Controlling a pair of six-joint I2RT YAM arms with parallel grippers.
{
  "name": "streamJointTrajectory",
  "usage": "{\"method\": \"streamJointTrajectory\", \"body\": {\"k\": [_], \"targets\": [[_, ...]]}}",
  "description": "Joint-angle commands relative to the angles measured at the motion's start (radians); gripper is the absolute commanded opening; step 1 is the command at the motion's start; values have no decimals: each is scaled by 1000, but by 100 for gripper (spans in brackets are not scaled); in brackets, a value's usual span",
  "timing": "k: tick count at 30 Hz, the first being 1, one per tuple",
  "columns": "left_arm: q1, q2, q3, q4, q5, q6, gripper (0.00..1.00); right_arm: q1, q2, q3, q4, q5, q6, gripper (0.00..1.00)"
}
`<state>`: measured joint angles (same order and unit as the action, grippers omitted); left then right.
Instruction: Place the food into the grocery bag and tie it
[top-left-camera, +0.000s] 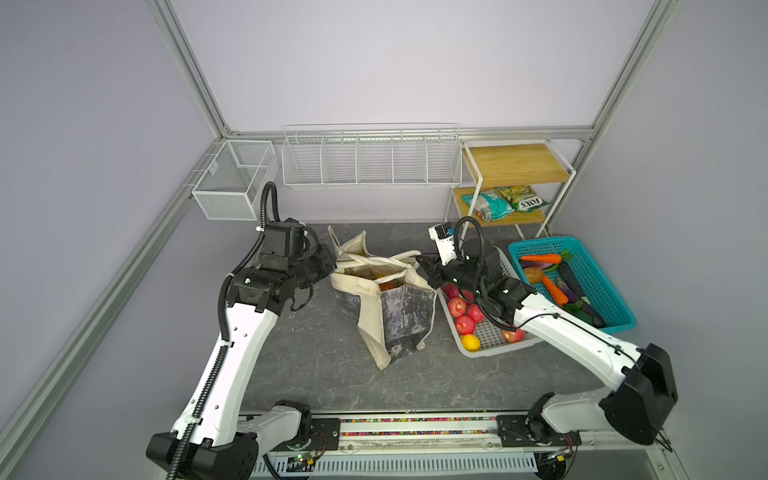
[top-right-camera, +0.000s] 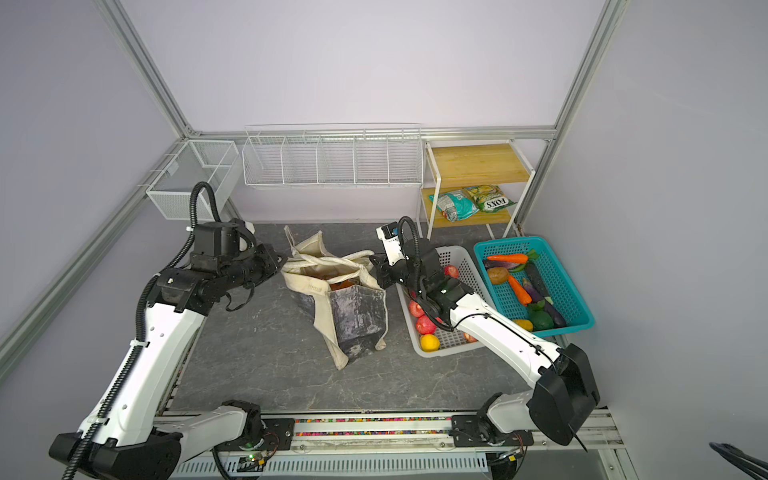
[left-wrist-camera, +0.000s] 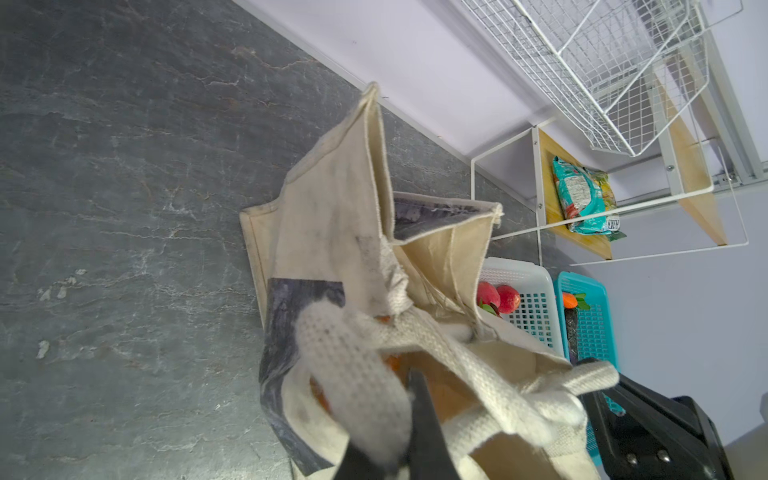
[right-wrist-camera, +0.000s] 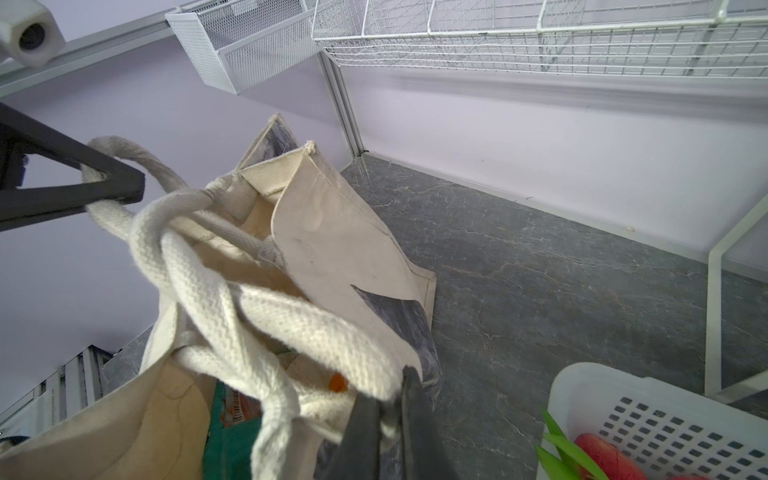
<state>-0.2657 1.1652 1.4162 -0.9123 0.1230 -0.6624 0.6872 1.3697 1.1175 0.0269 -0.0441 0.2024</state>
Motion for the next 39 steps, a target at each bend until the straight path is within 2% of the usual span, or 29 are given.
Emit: {"method": "streamJointTrajectory", "body": {"k": [1, 3, 5, 8, 10, 12, 16, 25, 31, 39], "targets": [[50, -57, -3, -121, -289, -25, 0, -78, -69, -44, -25, 311, 19, 7], [80, -67, -9, -143, -311, -45, 0, -87, -86, -59, -31, 343, 18, 7], [123, -86, -30, -133, -284, -51, 0, -99, -93, -68, -29, 325, 4, 7], [151, -101, -67, -54, -171, -31, 0, -111, -71, -59, 7, 127, -96, 8], [152, -99, -91, 25, -63, -26, 0, -109, -45, -36, 20, -44, -177, 11], [150, -96, -117, 110, 38, -28, 0, -103, -23, -18, 27, -165, -244, 15], [131, -81, -130, 197, 161, -13, 0, -85, 14, 33, -29, -286, -393, 24], [71, -22, -117, 199, 260, 35, 0, -72, 71, 136, -145, -341, -570, 40], [69, -10, -115, 209, 284, 34, 0, -71, 78, 198, -266, -266, -767, 54], [58, 13, -105, 216, 304, 38, 0, -72, 141, 340, -405, -228, -989, 56]]}}
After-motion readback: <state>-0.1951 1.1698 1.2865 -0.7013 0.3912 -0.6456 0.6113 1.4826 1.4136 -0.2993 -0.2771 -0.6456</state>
